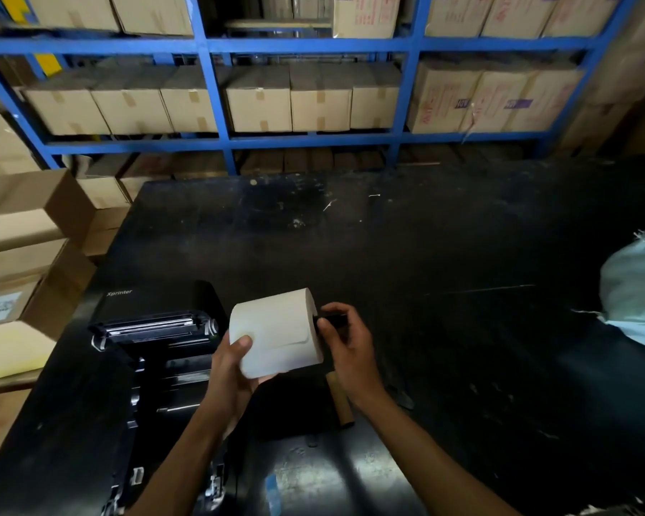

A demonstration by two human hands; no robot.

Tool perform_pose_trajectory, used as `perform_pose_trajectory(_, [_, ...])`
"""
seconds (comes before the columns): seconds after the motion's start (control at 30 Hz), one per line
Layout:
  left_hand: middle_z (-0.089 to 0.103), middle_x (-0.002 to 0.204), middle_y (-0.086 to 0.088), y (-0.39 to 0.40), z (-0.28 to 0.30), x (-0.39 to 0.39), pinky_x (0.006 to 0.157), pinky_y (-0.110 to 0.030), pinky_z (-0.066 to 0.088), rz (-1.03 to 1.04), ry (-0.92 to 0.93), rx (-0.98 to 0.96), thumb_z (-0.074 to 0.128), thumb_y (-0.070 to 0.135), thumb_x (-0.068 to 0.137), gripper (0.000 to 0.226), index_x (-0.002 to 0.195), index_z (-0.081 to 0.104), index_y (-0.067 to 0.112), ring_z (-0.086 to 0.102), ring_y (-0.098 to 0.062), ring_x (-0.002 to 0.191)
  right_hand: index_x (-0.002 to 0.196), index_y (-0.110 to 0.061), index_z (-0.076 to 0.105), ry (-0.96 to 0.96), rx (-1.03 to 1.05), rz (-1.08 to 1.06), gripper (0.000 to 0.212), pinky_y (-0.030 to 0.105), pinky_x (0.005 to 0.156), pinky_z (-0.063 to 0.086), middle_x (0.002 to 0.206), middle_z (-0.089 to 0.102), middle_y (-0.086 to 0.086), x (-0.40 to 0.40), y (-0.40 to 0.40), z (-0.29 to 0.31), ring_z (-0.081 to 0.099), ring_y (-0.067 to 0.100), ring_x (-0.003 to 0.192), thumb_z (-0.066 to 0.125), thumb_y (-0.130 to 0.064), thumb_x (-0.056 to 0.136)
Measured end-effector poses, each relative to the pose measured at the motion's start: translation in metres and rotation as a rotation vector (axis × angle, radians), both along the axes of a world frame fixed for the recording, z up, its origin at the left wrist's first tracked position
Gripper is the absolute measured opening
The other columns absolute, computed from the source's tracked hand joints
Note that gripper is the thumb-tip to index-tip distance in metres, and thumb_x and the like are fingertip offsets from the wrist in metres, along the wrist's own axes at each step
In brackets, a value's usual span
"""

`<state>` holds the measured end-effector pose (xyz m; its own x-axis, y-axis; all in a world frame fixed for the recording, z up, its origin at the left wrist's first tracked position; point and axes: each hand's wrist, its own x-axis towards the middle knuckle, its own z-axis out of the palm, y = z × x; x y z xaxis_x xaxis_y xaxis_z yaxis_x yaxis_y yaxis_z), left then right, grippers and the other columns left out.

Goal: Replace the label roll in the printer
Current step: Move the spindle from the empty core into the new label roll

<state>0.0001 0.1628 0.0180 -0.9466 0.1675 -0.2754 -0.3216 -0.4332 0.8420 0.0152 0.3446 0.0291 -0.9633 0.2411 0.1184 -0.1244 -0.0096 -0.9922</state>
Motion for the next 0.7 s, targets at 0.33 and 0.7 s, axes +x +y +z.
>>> perform_pose_trajectory(0.33, [0.059,0.134,-0.021,0.010,-0.009,0.001,0.070,-0.043,0.061,0.003,-0.033,0.079,0.065,0.041,0.071,0.079,0.142,0.045,0.010,0.060,-0.038,0.117,0.141,-0.033,0.043,-0.136,-0.041,0.144,0.046,0.025,0.091,0.051,0.126,0.058,-0.012,0.006,0.025,-0.010,0.060,0.000,0.107,0.038,-0.044,0.096])
perform_pose_trajectory(0.7, [0.060,0.131,-0.019,0.012,-0.018,-0.003,0.074,-0.049,0.061,-0.039,-0.093,0.045,0.090,0.052,0.043,0.114,0.141,0.045,0.014,0.061,-0.037,0.114,0.137,-0.022,0.047,-0.754,1.191,0.145,0.051,0.041,0.100,0.043,0.136,0.044,0.004,0.025,0.137,-0.158,0.040,0.029,0.126,0.063,-0.035,0.090])
